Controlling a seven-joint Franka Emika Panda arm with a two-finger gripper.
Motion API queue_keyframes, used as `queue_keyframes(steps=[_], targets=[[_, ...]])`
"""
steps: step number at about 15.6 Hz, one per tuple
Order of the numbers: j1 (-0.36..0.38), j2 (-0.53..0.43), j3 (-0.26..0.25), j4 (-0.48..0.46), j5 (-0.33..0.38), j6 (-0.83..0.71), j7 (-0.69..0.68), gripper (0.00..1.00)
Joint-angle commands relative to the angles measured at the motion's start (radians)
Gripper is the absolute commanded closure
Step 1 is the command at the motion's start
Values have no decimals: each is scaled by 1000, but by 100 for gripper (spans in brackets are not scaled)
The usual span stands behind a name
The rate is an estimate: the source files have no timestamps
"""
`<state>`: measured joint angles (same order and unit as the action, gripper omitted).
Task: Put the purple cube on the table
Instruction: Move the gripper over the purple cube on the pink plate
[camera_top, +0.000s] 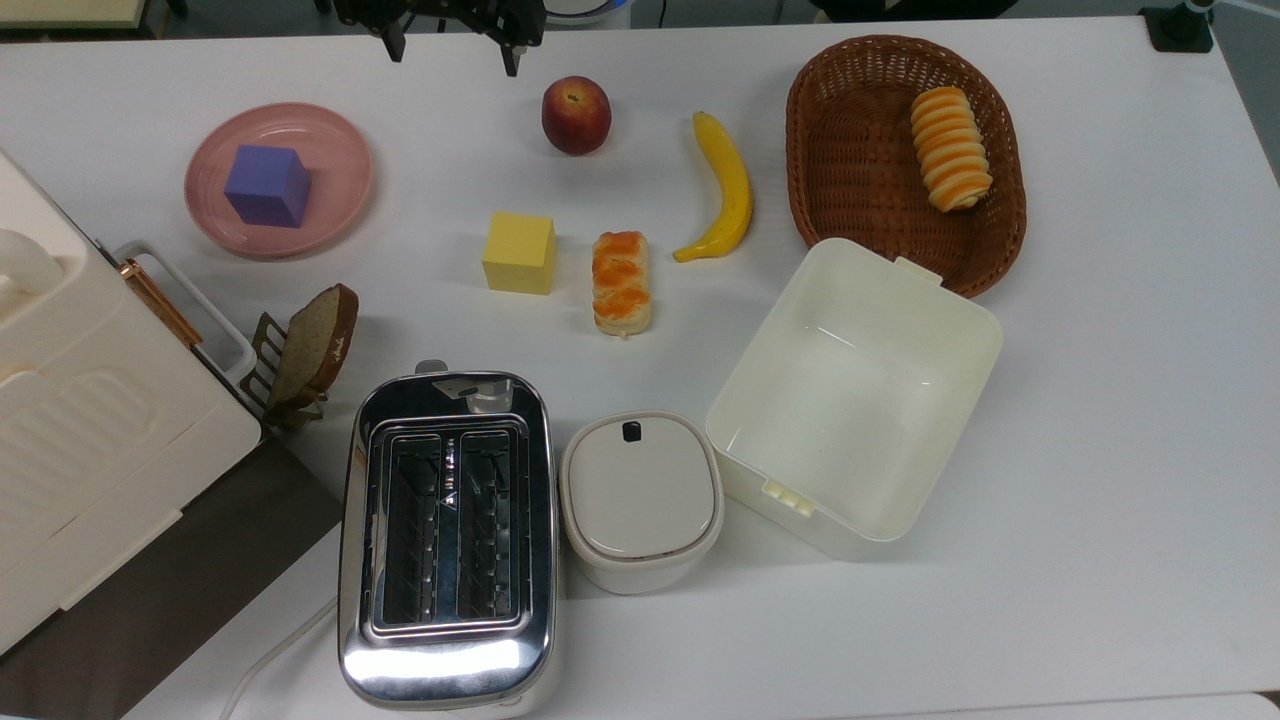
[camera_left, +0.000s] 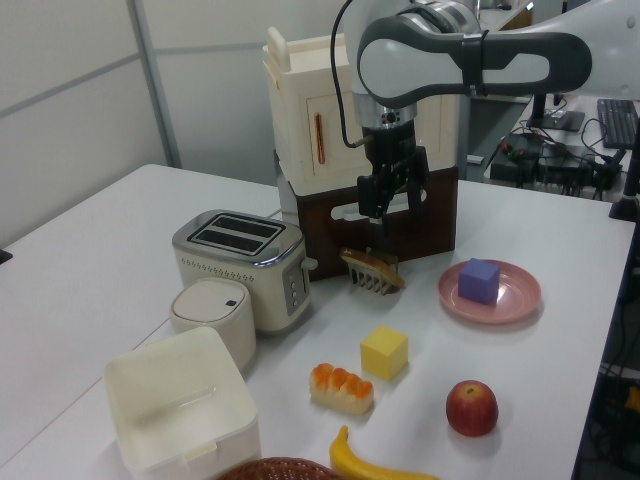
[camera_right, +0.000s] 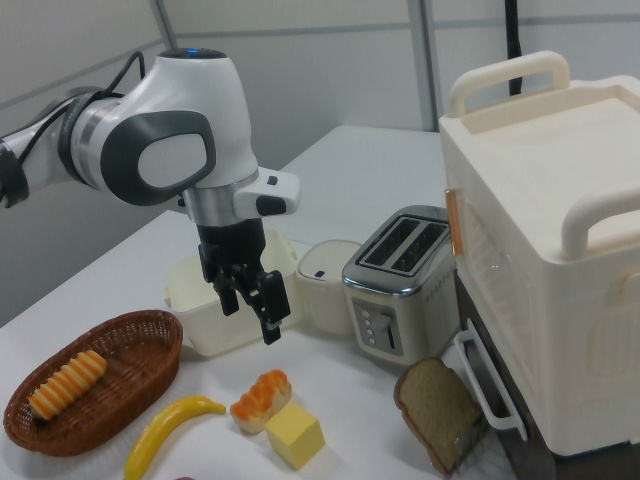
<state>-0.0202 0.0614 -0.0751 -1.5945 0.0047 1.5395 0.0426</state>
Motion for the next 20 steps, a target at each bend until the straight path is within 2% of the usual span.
queue_keyframes(steps=[1,5,9,12,17,20], targets=[[0,0,5,4,9,-9,-12,0],[0,6,5,-54,-6,25,-15,0],[-6,12,-11,-202,-70,195,-38,0],[-3,26,-81,-220,-84,229,-114,0],[2,31,-239,-228,-86,235,-254,0],[3,40,-345,-283,-88,336,-346,0]])
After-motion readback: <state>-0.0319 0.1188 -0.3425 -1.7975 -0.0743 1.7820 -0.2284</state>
